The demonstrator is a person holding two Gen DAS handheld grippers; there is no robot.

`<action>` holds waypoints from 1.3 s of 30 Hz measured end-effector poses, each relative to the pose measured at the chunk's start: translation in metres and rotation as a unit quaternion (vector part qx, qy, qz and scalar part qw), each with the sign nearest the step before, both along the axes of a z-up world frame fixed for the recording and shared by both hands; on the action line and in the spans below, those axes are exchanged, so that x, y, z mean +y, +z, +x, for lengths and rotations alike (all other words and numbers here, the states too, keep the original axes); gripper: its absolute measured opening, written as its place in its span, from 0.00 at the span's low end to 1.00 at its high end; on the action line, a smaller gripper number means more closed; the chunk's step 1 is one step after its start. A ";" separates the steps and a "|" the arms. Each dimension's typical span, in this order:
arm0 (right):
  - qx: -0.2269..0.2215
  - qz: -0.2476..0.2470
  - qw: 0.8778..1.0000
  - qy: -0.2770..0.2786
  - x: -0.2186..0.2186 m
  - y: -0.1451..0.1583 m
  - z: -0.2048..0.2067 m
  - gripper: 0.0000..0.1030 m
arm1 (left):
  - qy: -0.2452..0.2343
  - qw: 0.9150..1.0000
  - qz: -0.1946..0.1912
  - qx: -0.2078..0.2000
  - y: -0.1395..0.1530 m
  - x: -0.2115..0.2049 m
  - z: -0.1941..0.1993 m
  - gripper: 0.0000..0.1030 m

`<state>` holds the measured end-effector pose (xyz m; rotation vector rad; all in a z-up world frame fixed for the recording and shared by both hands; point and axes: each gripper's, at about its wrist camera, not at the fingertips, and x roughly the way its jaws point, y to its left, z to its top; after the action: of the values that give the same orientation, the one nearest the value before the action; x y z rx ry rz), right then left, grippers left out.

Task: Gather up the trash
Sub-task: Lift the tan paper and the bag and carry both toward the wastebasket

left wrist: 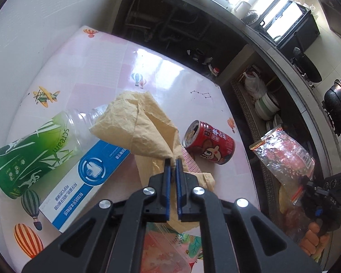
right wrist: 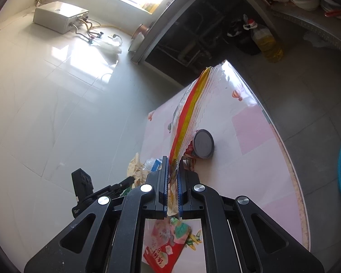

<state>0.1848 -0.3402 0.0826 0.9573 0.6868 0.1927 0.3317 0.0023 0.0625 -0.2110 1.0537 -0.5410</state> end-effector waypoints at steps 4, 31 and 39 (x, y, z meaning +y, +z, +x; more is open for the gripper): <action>-0.001 -0.002 1.000 -0.003 -0.001 0.001 0.000 0.05 | -0.003 1.000 -0.013 -0.017 0.013 0.000 -0.007 0.04; 0.002 -0.013 1.000 -0.026 -0.013 -0.001 0.001 0.05 | -0.031 0.998 -0.035 -0.040 0.029 -0.019 -0.015 0.04; 0.002 -0.019 0.999 -0.034 -0.014 -0.001 0.002 0.05 | -0.030 0.998 -0.035 -0.037 0.028 -0.022 -0.016 0.04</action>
<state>0.1870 -0.3546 0.0821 0.9425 0.6583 0.1175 0.3160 -0.0194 0.0907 -0.2201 0.9717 -0.6360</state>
